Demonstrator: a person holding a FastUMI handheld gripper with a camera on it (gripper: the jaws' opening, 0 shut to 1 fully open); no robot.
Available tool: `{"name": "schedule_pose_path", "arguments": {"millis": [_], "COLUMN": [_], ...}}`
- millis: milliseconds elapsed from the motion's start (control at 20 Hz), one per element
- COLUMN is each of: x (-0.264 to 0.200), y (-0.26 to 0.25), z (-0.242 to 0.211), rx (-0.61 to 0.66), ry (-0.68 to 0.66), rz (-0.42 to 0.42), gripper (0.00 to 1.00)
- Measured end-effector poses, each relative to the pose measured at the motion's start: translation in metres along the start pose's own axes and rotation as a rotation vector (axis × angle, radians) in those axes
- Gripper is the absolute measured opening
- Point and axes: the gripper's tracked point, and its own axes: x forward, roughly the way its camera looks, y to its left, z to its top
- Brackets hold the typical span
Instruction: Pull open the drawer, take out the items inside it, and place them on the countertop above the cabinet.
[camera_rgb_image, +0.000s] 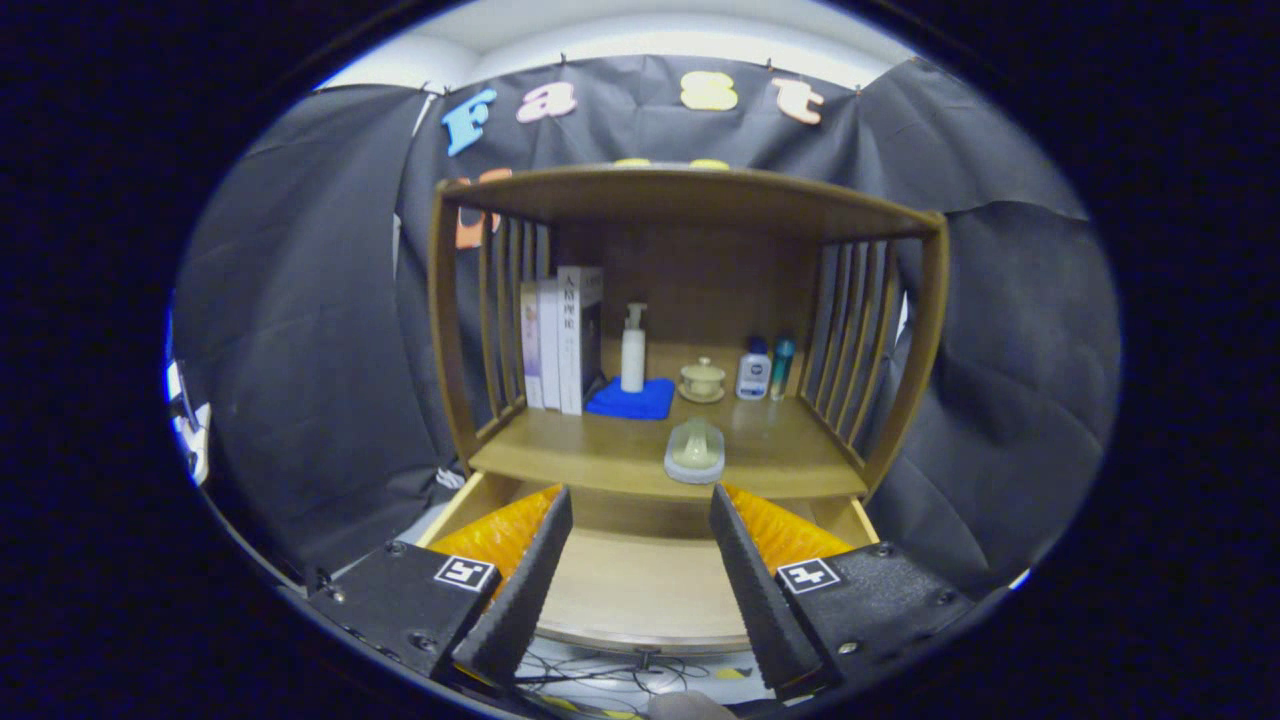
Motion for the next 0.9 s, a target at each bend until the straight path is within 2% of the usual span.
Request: {"name": "schedule_pose_path", "arguments": {"millis": [200,500,900], "x": [-0.049,-0.096,-0.073], "y": [-0.004,-0.028,-0.047], "z": [-0.005,-0.032,-0.121], "rx": [0.056,0.056,0.067], "ry": [-0.139,-0.26,-0.189], "rz": [-0.008,-0.063,-0.1], "gripper": [1.0,1.0,1.0]}}
